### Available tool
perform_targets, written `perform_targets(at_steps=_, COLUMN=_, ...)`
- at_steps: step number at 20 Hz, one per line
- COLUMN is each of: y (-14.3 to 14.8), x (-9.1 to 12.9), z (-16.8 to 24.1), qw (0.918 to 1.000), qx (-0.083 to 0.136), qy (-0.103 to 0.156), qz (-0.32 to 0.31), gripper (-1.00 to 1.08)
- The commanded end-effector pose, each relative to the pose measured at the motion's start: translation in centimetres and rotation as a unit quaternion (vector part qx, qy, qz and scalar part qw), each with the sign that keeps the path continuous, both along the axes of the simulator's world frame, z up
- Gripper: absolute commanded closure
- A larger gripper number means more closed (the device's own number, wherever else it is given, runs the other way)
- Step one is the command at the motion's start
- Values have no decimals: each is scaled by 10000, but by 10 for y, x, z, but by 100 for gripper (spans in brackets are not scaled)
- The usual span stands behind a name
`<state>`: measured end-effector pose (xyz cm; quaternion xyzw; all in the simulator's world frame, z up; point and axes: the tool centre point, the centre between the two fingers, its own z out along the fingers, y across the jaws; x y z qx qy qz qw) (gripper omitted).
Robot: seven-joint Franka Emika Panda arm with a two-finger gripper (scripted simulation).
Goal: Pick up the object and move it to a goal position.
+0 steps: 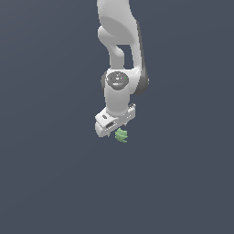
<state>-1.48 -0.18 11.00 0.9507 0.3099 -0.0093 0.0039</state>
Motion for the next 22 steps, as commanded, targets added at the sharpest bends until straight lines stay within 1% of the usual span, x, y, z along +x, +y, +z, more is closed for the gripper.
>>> perform_targets(at_steps=1, y=4, x=-1, z=-4, qw=9992, qx=12, qy=-7, qz=397, gripper=-92)
perform_targets(at_steps=7, y=15, x=-3, z=-12, qw=9919, qx=43, qy=-27, qz=1270, gripper=-92)
perform_targets(at_steps=12, y=21, x=-4, z=-16, qw=9837, qx=63, qy=-43, qz=1795, gripper=-92)
perform_targets(at_steps=17, y=25, x=-5, z=-19, qw=9771, qx=76, qy=-54, qz=2124, gripper=-92)
perform_targets(at_steps=22, y=27, x=-5, z=-20, qw=9741, qx=81, qy=-59, qz=2258, gripper=-92)
